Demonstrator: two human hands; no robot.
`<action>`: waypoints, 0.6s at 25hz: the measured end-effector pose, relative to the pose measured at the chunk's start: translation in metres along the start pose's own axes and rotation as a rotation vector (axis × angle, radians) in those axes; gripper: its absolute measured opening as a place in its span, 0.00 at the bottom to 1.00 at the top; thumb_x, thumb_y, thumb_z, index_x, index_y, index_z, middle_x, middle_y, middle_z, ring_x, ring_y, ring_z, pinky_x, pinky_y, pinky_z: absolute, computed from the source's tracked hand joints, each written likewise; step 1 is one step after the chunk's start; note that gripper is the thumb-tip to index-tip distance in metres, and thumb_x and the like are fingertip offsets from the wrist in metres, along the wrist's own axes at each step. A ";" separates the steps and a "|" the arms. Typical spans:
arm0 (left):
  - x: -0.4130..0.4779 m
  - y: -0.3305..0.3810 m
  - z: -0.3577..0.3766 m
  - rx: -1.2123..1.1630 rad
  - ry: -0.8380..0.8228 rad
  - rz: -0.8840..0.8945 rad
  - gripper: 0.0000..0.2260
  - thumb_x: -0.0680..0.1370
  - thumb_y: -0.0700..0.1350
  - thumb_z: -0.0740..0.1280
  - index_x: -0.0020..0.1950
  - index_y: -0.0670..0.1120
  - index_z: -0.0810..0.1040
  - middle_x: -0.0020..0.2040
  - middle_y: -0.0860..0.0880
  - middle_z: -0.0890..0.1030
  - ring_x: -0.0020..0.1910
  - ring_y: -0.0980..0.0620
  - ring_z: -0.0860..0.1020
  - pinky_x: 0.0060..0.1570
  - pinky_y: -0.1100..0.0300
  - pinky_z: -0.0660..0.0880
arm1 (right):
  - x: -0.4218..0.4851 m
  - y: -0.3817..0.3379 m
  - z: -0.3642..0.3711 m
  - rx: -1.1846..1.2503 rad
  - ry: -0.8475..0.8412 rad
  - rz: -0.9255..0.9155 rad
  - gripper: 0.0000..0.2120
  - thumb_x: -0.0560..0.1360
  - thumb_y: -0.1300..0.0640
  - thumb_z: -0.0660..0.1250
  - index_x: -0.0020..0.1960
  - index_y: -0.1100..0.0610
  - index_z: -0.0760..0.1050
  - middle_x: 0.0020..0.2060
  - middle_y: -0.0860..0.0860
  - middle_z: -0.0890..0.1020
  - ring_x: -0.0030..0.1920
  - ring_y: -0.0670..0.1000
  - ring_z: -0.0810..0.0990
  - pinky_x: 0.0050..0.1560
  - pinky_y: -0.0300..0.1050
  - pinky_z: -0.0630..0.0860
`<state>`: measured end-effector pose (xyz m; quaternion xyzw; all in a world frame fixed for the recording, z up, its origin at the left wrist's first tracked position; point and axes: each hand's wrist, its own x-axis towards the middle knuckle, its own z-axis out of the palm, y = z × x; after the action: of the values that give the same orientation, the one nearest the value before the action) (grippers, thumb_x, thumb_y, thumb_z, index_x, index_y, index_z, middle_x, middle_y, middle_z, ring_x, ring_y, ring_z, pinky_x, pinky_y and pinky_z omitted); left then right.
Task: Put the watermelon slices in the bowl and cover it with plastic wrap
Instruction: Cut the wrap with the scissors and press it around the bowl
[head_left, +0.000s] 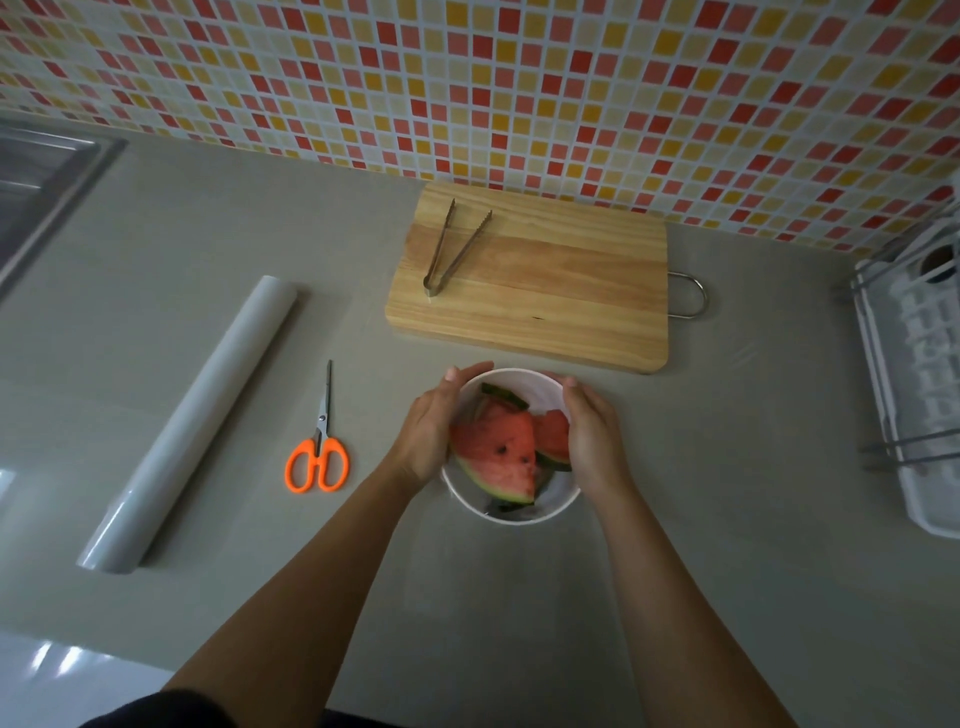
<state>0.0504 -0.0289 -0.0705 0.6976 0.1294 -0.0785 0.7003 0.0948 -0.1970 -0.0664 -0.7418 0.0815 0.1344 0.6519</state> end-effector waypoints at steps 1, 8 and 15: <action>0.001 0.001 0.001 -0.020 0.004 -0.015 0.25 0.77 0.63 0.48 0.62 0.55 0.77 0.60 0.47 0.80 0.61 0.51 0.77 0.65 0.45 0.70 | 0.000 -0.001 0.000 0.006 0.009 -0.001 0.17 0.80 0.58 0.55 0.41 0.49 0.80 0.38 0.45 0.84 0.41 0.44 0.82 0.43 0.34 0.75; 0.003 0.006 0.003 0.060 0.004 -0.158 0.37 0.73 0.70 0.43 0.63 0.49 0.78 0.59 0.42 0.80 0.61 0.44 0.76 0.65 0.42 0.68 | 0.001 0.000 0.001 -0.006 0.018 0.040 0.17 0.79 0.57 0.56 0.39 0.50 0.80 0.35 0.46 0.83 0.36 0.40 0.81 0.37 0.30 0.75; -0.002 0.014 0.003 0.362 0.177 0.012 0.33 0.77 0.64 0.41 0.52 0.47 0.80 0.49 0.48 0.78 0.45 0.63 0.73 0.45 0.72 0.67 | 0.033 -0.018 -0.030 -0.182 -0.368 -0.102 0.32 0.69 0.25 0.44 0.66 0.36 0.67 0.67 0.36 0.70 0.68 0.33 0.62 0.66 0.31 0.55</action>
<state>0.0526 -0.0321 -0.0562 0.8172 0.1700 -0.0349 0.5496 0.1347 -0.2226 -0.0564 -0.7637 -0.0891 0.2414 0.5921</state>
